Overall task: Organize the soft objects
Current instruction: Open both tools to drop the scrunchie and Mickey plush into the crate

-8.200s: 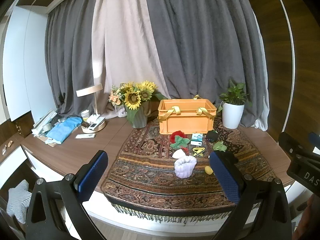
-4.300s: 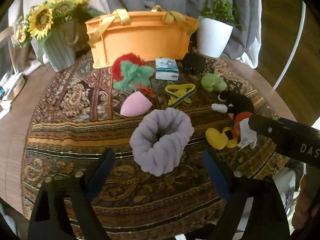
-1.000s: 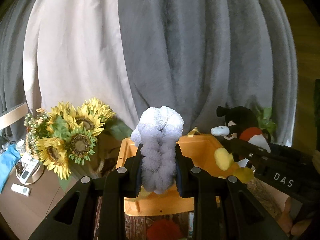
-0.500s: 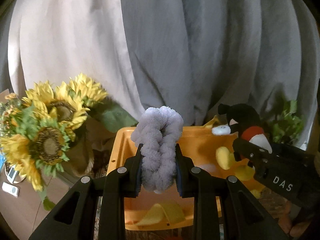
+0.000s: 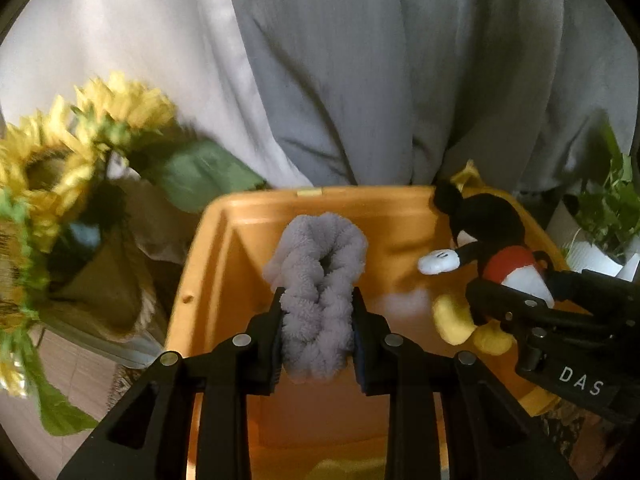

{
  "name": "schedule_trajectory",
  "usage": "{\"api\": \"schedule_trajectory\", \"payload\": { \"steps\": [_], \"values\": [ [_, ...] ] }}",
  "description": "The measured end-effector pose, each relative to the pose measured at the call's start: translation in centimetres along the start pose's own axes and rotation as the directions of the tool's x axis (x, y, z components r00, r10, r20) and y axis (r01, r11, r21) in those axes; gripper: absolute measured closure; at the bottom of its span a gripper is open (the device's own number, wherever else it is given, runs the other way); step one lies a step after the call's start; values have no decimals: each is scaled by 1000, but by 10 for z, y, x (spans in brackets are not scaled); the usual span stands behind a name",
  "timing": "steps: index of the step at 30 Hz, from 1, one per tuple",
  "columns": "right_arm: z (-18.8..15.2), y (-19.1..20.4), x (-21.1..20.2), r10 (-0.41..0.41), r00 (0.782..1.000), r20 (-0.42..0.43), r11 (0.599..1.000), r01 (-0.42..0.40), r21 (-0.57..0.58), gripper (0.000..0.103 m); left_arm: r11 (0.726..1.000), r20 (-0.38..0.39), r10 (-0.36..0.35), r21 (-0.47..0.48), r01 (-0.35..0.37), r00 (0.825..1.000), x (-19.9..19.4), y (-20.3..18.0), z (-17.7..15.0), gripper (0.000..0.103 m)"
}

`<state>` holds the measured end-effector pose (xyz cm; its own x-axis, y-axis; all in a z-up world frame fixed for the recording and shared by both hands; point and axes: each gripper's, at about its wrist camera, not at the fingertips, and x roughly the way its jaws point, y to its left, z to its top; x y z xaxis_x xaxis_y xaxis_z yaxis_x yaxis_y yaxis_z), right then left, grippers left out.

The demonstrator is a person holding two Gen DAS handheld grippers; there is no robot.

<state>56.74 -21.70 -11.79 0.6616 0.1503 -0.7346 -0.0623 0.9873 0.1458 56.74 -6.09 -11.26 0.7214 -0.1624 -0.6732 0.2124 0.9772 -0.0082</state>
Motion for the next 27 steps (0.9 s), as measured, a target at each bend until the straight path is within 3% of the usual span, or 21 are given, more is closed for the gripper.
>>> {"api": "schedule_trajectory", "payload": {
  "steps": [5,6,10,18,27],
  "values": [
    [1,-3,15,16,996,-83,1000,-15,11,39,1000,-71,-10,-3,9,997,18,1,2,60],
    [0,-5,17,17,995,-96,1000,-16,16,36,1000,-69,-11,3,11,998,17,0,2,51],
    [-2,-4,14,23,994,-111,1000,-21,15,35,1000,-57,18,11,-17,998,14,-4,0,44],
    [0,2,-26,-45,999,13,999,45,3,35,1000,-23,18,-6,-18,1000,-10,-2,-2,37],
    [-6,2,-90,-125,978,168,992,121,34,34,999,100,48,6,-49,994,-77,-12,0,27]
  ]
}}
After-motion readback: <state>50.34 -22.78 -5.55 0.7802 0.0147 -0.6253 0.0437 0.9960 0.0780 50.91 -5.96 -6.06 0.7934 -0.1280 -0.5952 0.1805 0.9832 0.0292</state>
